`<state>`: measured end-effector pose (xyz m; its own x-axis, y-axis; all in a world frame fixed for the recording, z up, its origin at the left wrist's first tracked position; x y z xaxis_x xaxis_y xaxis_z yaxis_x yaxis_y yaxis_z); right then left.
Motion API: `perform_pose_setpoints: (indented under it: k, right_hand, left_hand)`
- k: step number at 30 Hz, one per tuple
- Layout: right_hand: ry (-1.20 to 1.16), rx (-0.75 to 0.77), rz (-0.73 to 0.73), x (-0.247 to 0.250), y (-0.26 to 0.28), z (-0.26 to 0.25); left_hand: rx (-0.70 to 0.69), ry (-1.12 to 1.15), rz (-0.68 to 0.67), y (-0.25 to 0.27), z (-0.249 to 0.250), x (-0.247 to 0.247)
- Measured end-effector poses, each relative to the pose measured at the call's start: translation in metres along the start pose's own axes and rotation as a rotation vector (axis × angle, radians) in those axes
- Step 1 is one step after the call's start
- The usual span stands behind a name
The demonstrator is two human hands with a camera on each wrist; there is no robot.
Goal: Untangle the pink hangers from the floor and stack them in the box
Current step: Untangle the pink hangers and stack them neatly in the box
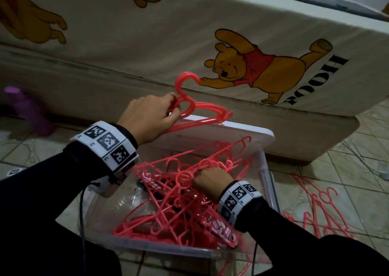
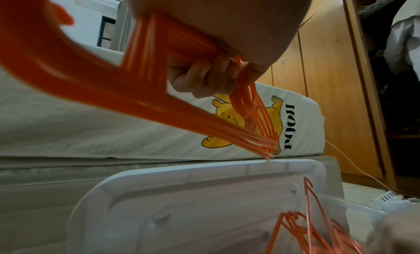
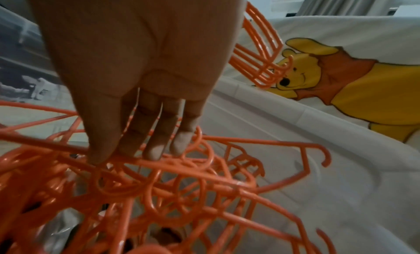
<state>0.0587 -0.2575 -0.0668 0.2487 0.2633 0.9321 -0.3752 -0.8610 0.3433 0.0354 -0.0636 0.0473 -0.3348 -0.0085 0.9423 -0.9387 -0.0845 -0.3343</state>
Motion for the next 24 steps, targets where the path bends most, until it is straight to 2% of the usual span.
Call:
perform_pose_setpoints:
  k: [4, 6, 10, 16, 24]
  right_hand:
    - [-0.337, -0.214, 0.006, -0.004, 0.003, 0.013]
    - [-0.425, -0.302, 0.022, -0.007, 0.001, 0.021]
    - [-0.334, -0.320, 0.019, -0.019, -0.002, 0.024]
    - [-0.149, -0.238, 0.181, -0.023, -0.011, 0.016]
    - [-0.034, -0.185, 0.271, -0.013, -0.014, 0.019]
  left_hand:
    - [0.004, 0.021, 0.000, -0.002, -0.002, 0.001]
    - [0.001, 0.020, -0.004, -0.002, -0.001, 0.001]
    - [-0.008, 0.021, -0.005, -0.002, 0.002, 0.000]
    - [0.007, 0.038, -0.022, -0.002, 0.003, 0.001]
    - [0.048, 0.060, -0.012, -0.003, -0.003, 0.001]
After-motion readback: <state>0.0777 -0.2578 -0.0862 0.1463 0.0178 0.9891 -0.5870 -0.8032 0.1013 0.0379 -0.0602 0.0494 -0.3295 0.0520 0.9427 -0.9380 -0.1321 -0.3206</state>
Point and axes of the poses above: each hand's wrist, its own y-axis away from the middle knuckle, its own x-axis out of the back of the hand, z = x × y, the point moved 1 cm from there along -y, towards the middle knuckle, and after that the axes turned 13 degrees about -y, right-handed, at the moved point
